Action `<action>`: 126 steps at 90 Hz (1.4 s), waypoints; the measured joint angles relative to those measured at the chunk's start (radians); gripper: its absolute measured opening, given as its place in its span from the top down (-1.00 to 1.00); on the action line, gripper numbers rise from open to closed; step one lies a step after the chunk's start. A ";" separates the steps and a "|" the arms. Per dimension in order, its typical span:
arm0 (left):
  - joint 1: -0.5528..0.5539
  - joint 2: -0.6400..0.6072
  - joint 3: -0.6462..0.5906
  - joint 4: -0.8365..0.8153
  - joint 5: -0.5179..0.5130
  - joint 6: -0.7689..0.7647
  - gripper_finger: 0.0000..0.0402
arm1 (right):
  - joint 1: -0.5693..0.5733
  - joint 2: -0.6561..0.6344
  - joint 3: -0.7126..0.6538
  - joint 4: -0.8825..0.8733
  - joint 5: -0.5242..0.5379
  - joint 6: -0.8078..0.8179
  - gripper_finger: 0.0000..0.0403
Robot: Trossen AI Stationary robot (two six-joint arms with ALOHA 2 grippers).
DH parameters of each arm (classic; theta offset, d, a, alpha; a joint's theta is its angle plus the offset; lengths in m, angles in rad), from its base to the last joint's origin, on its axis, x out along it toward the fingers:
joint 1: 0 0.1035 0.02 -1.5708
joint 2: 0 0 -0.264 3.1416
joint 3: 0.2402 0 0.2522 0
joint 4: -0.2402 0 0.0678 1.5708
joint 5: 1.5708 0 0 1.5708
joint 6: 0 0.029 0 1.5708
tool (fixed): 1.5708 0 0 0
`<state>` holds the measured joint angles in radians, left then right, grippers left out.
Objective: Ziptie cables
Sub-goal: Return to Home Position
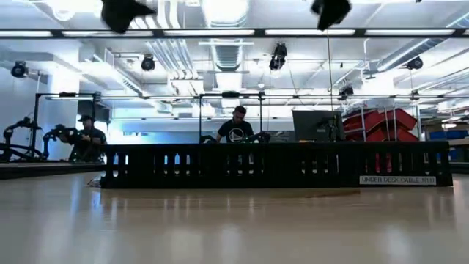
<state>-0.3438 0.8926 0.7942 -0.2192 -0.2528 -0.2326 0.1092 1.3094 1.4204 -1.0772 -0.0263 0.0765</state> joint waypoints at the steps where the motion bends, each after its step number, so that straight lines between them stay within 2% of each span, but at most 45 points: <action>1: 0.000 -0.002 0.007 0.001 -0.001 0.012 -0.55 | 0.003 -0.016 -0.007 0.003 0.017 0.002 -0.44; 6: 0.001 -0.007 0.033 0.010 -0.033 0.072 -0.55 | 0.020 -0.095 -0.050 0.037 0.091 -0.005 -0.42; 12: 0.007 -0.007 0.053 0.049 -0.121 0.096 -0.55 | 0.035 -0.196 -0.122 0.114 0.138 -0.027 -0.41; 25: 0.045 -0.016 0.049 0.066 -0.365 0.126 -0.55 | 0.037 -0.420 -0.339 0.348 0.131 -0.072 -0.40; 33: 0.075 -0.027 0.026 0.059 -0.462 0.126 -0.55 | 0.037 -0.543 -0.486 0.517 0.131 -0.089 -0.42; 38: 0.102 -0.042 0.005 0.063 -0.459 0.128 -0.55 | 0.037 -0.608 -0.569 0.609 0.130 -0.096 -0.43; 53: 0.236 -0.095 -0.116 0.117 -0.322 0.101 -0.55 | 0.037 -0.750 -0.769 0.779 0.130 -0.102 -0.49; 73: 0.406 -0.229 -0.309 0.134 -0.306 0.087 -0.55 | 0.037 -0.910 -0.962 0.946 0.131 -0.095 -0.53; 91: 0.401 -0.412 -0.517 0.231 -0.305 0.035 -0.55 | 0.037 -1.082 -1.160 1.169 0.132 -0.173 -0.49; 111: 0.387 -0.673 -0.759 0.263 -0.310 -0.052 -0.55 | 0.037 -1.209 -1.397 1.433 0.132 -0.166 -0.43; 116: 0.383 -0.712 -0.782 0.299 -0.314 -0.046 -0.55 | 0.037 -1.226 -1.408 1.405 0.134 -0.150 -0.42; 126: 0.367 -0.727 -0.778 0.320 -0.256 0.015 -0.55 | 0.037 -1.228 -1.408 1.360 0.123 -0.135 -0.39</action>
<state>0.0228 0.1655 0.0157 0.1010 -0.5085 -0.2177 0.1459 0.0816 0.0124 0.2832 0.0971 -0.0580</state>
